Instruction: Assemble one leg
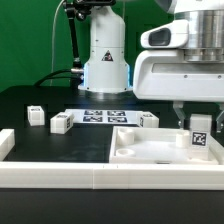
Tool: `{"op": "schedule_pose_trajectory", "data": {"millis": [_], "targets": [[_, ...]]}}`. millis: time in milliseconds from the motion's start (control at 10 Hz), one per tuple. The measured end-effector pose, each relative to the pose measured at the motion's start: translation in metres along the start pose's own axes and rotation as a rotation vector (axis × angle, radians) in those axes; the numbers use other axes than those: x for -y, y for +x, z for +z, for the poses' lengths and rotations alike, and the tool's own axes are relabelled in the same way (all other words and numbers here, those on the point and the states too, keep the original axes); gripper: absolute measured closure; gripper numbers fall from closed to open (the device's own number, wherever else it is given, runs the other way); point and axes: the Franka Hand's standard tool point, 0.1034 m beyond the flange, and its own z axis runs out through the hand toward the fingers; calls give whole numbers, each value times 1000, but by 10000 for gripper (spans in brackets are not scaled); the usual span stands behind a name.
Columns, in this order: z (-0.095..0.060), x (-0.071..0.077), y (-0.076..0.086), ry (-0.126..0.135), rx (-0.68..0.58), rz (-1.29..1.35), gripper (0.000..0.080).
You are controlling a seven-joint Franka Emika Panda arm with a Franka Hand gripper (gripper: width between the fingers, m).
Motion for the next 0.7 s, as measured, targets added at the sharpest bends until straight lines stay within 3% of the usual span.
{"op": "schedule_pose_trajectory", "data": {"millis": [200,500,600,700], "targets": [[-1,-8,3,-13,-5,178,502],[-1,-12,5,-24,-11,224,496],[-1,-12,5,-24,-11,224,331],[-1,-12,5,-24,-11,224,214]]}}
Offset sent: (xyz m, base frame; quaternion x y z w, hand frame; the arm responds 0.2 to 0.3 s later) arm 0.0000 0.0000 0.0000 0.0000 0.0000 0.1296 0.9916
